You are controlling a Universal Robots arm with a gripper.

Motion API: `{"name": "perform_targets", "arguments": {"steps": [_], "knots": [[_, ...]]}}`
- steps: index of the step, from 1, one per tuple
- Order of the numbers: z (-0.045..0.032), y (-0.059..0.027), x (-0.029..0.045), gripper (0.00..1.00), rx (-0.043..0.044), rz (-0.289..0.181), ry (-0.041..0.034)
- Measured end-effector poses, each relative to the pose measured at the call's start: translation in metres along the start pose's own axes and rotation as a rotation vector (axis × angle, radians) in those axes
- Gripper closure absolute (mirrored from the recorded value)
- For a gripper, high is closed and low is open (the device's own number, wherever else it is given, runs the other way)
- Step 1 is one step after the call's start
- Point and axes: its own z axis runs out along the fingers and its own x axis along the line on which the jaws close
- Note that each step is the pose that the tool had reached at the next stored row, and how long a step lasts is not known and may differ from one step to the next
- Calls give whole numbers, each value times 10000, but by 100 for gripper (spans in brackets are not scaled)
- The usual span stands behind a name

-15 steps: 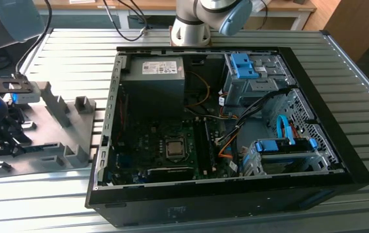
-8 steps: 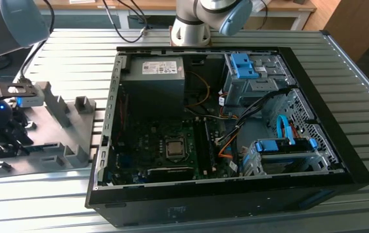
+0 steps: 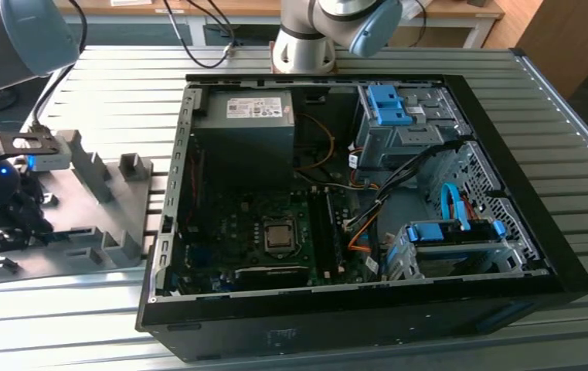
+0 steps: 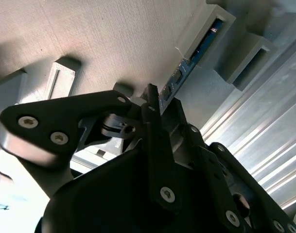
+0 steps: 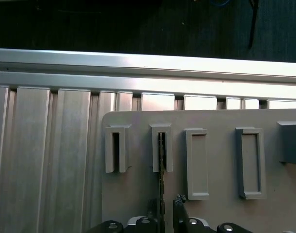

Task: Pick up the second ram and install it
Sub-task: 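Pick up the second ram and move it above second insertion slot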

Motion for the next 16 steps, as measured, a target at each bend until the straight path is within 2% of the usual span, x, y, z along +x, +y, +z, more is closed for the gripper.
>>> {"name": "perform_targets", "arguments": {"steps": [2,3,5,16], "knots": [[0,0,0,78,0,0,1],[0,-1,0,78,0,0,0],[-1,-1,0,86,-1,0,0],[0,-3,0,86,0,0,1]]}}
